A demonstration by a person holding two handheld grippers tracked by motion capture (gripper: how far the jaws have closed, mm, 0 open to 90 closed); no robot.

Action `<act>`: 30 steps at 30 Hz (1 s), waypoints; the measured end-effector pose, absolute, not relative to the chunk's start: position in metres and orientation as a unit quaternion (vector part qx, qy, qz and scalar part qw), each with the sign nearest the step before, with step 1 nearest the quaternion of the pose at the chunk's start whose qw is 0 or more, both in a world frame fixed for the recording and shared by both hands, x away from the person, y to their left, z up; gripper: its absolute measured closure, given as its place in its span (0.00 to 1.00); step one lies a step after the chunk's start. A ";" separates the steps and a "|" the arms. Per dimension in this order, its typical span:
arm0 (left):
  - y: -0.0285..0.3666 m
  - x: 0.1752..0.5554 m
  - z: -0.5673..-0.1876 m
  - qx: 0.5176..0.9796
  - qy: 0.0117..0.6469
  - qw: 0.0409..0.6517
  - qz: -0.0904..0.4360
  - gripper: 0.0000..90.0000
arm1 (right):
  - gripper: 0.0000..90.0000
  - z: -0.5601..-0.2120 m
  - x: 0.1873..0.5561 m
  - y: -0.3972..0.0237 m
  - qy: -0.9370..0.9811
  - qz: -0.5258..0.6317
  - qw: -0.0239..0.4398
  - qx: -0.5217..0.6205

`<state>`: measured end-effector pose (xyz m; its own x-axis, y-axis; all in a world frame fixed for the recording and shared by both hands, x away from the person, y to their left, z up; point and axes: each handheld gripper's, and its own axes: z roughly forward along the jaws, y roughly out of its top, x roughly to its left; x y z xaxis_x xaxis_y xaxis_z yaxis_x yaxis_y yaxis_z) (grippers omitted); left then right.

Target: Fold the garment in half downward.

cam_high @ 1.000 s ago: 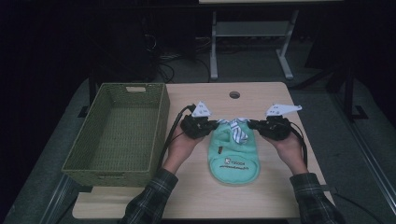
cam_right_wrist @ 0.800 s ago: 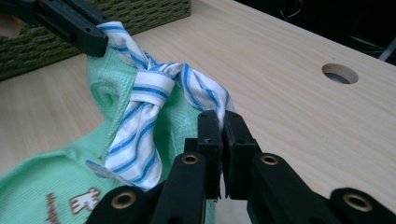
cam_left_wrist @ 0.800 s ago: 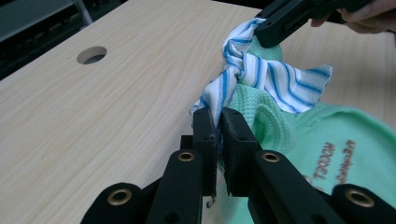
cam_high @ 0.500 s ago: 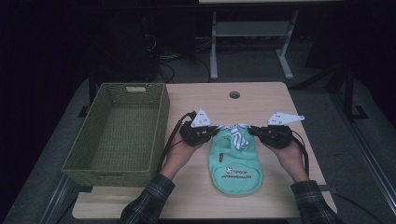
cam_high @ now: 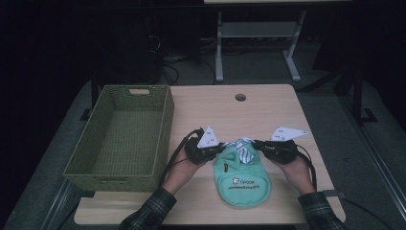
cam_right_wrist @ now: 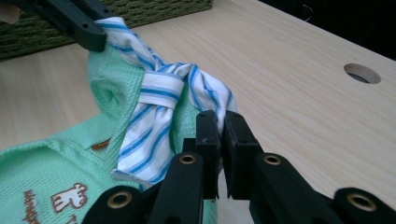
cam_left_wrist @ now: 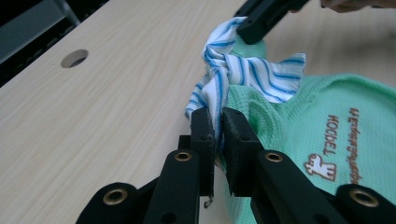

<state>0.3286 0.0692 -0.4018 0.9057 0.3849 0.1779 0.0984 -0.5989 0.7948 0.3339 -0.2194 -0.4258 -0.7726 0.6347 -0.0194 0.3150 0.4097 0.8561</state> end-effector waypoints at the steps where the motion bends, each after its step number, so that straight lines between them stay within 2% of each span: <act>1: 0.069 0.326 -0.401 0.880 0.134 0.423 0.170 0.92 | 0.94 -0.426 0.332 -0.221 0.821 0.462 0.175 0.287; 7: 0.066 0.314 -0.401 0.881 0.116 0.427 0.164 0.92 | 0.94 -0.426 0.322 -0.225 0.817 0.472 0.166 0.286; 14: 0.065 0.299 -0.409 0.887 0.113 0.426 0.137 0.90 | 0.93 -0.432 0.307 -0.234 0.819 0.475 0.149 0.286; 24: 0.066 0.283 -0.418 0.897 0.116 0.416 0.090 0.94 | 0.96 -0.437 0.285 -0.243 0.828 0.472 0.125 0.276; 30: 0.061 0.278 -0.434 0.914 0.112 0.382 0.076 0.94 | 0.96 -0.447 0.275 -0.243 0.843 0.456 0.103 0.268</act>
<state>0.2778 0.0612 -0.4338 0.9631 0.2635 0.0540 0.1469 -0.6835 0.7150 0.2745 -0.2435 -0.4471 -0.8354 0.5451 0.0703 0.3571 0.4413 0.8232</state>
